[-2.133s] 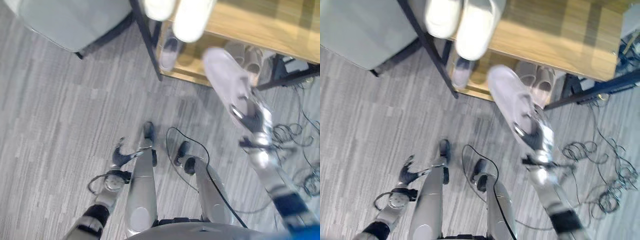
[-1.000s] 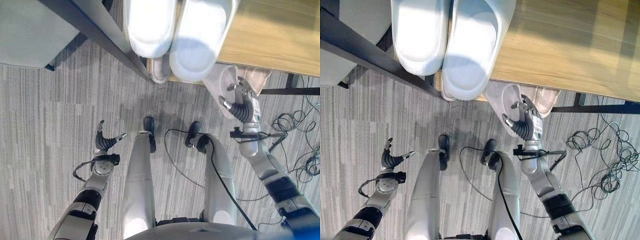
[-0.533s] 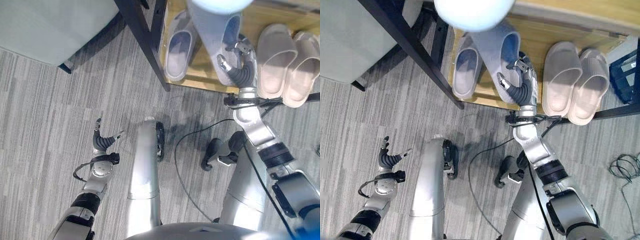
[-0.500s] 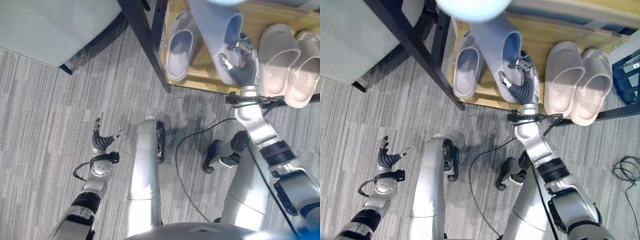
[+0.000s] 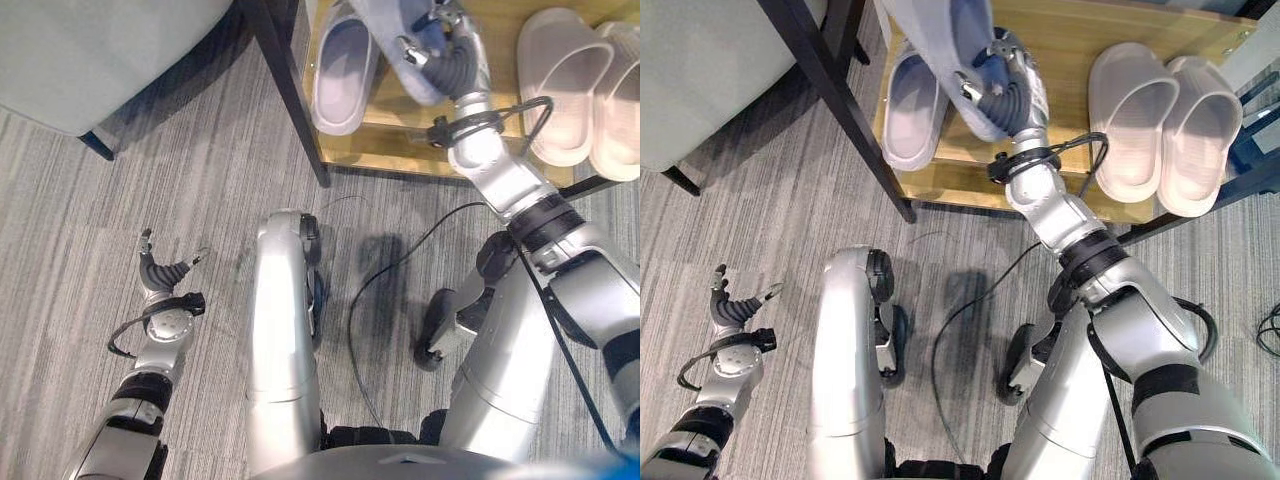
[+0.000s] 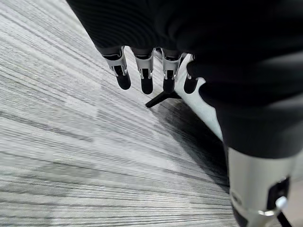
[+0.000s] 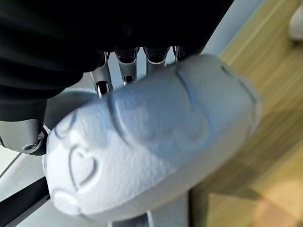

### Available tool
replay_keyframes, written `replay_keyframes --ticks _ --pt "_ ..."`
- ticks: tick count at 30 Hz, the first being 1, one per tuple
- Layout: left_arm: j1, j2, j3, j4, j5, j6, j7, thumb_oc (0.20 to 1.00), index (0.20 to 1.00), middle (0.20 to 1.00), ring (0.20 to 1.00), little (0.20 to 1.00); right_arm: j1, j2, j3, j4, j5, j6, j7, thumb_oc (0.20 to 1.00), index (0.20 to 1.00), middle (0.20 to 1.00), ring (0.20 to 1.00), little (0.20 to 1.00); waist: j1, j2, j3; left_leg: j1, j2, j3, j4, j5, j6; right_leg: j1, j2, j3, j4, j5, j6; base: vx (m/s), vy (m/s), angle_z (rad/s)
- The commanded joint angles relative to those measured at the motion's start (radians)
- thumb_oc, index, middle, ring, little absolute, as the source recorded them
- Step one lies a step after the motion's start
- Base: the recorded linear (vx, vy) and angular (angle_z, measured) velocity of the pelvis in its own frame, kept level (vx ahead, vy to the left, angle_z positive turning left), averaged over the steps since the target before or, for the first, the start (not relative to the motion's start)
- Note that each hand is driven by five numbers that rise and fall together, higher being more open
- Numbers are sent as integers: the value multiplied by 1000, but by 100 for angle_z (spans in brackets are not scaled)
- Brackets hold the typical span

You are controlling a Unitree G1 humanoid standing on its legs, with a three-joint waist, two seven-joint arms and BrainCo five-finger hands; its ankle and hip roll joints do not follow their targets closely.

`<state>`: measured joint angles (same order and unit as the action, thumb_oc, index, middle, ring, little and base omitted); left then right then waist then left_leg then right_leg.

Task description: Arrange the slippers neatly on the shoe rack.

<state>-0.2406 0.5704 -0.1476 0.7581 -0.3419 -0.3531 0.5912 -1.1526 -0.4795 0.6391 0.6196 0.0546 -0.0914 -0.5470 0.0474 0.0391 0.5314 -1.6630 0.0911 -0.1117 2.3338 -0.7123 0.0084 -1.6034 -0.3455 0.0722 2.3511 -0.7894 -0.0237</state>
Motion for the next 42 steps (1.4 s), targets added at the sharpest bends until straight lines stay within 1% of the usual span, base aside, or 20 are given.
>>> replay_keyframes --ticks 1,4,7,9,11,12,13,17,21,25,30,31,32,35,37,38,40,41,42 --pt "10 49 8 -29 -20 -41 46 1000 1000 1000 1000 1000 -100 17 -49 28 -10 -9 -28 200 200 200 200 200 39 -6 -11 93 3 -139 -52 -37 57 33 9 128 -56 54 -49 -55 -27 -12" --pt "27 45 6 -58 -3 -34 58 1000 1000 1000 1000 1000 -78 25 -69 32 -39 2 -57 200 200 200 200 200 35 11 -11 93 0 -146 -50 -40 56 33 17 125 -54 53 -47 -29 0 -15" --pt "26 28 6 -44 10 -27 69 1000 1000 1000 1000 1000 -70 25 -90 21 -61 12 -74 200 200 200 200 200 25 10 -11 93 0 -141 -51 -40 54 33 22 130 -51 55 -47 0 0 0" --pt "11 -2 8 14 16 -15 70 1000 1000 1000 1000 1000 -43 24 -121 4 -83 25 -82 200 200 200 200 200 11 5 -11 93 -5 -134 -50 -36 51 33 22 135 -45 53 -48 14 -32 -3" --pt "6 -5 9 25 13 -14 72 1000 1000 1000 1000 1000 -41 24 -129 4 -82 28 -88 200 200 200 200 200 8 3 -11 93 -6 -131 -52 -35 49 33 23 136 -44 53 -48 -1 -33 0" --pt "-7 -7 8 39 12 -13 77 1000 1000 1000 1000 1000 -33 29 -143 1 -75 32 -94 200 200 200 200 200 1 -2 -11 93 -5 -127 -58 -32 45 33 21 136 -44 53 -49 3 -64 5" --pt "-24 -16 2 72 14 -4 79 1000 1000 1000 1000 1000 -5 46 -164 3 -48 24 -102 200 200 200 200 200 -9 -15 -11 93 -4 -122 -67 -27 38 33 17 136 -39 49 -50 5 -53 5" --pt "-47 -19 0 88 16 0 75 1000 1000 1000 1000 1000 26 59 -181 8 -37 14 -97 200 200 200 200 200 -11 -28 -11 93 -8 -124 -65 -28 32 33 13 136 -29 50 -44 18 -25 6" --pt "-59 -42 2 111 17 11 72 1000 1000 1000 1000 1000 86 88 -210 -33 -39 12 -94 200 200 200 200 200 -11 -45 -11 93 -7 -126 -53 -31 28 33 16 144 -14 59 -33 0 0 0" --pt "-73 -54 -3 132 35 21 76 1000 1000 1000 1000 1000 160 114 -221 -58 -68 10 -88 200 200 200 200 200 -15 -49 -11 93 -10 -135 -31 -38 27 33 22 151 -1 58 -30 0 0 0" --pt "-83 -60 -17 150 57 34 74 1000 1000 1000 1000 1000 196 134 -230 -82 -93 13 -91 200 200 200 200 200 -20 -57 -11 93 -11 -137 -12 -40 22 33 23 159 19 54 -27 0 0 0" --pt "-83 -60 -18 149 58 37 75 1000 1000 1000 1000 1000 203 136 -237 -90 -97 12 -99 473 473 473 473 473 -21 -57 -11 93 -12 -137 -10 -40 22 33 24 159 21 54 -26 0 0 0" --pt "-83 -62 -17 147 59 37 75 1000 1000 1000 1000 1000 205 136 -240 -94 -104 12 -105 1000 1000 1000 1000 1000 -21 -56 -11 93 -12 -138 -8 -40 22 33 24 162 23 51 -27 0 0 0" --pt "-78 -67 -22 147 69 37 82 1000 1000 1000 1000 1000 221 146 -258 -107 -93 -3 -122 1000 1000 1000 1000 1000 -23 -51 -11 93 -13 -139 -3 -40 22 33 22 161 27 50 -26 0 0 0" --pt "-68 -79 -23 164 74 35 95 1000 1000 1000 1000 1000 243 158 -280 -144 -86 -28 -153 1000 1000 1000 1000 1000 -25 -50 -11 93 -14 -138 0 -40 22 33 23 162 29 50 -27 0 0 0" --pt "-68 -79 -23 164 74 35 95 1000 1000 1000 1000 1000 244 158 -280 -144 -87 -28 -153 1000 1000 1000 1000 1000 -25 -50 -11 93 -14 -138 0 -40 22 33 23 162 29 50 -27 0 0 0" --pt "-53 -91 -28 165 86 40 108 1000 1000 1000 1000 1000 280 165 -297 -200 -84 -47 -181 1000 1000 1000 1000 1000 -28 -48 -11 93 -13 -138 1 -38 22 33 26 164 31 51 -28 0 0 0" --pt "-53 -91 -29 165 86 40 108 1000 1000 1000 1000 1000 281 165 -297 -201 -84 -47 -181 1000 1000 1000 1000 1000 -27 -48 -11 93 -13 -138 1 -38 22 33 26 164 32 51 -28 0 0 0" --pt "-46 -97 -32 168 91 39 111 1000 1000 1000 1000 1000 299 169 -304 -221 -75 -61 -188 1000 1000 1000 1000 1000 -30 -47 -11 93 -13 -138 0 -38 22 33 27 164 31 52 -28 0 0 0"
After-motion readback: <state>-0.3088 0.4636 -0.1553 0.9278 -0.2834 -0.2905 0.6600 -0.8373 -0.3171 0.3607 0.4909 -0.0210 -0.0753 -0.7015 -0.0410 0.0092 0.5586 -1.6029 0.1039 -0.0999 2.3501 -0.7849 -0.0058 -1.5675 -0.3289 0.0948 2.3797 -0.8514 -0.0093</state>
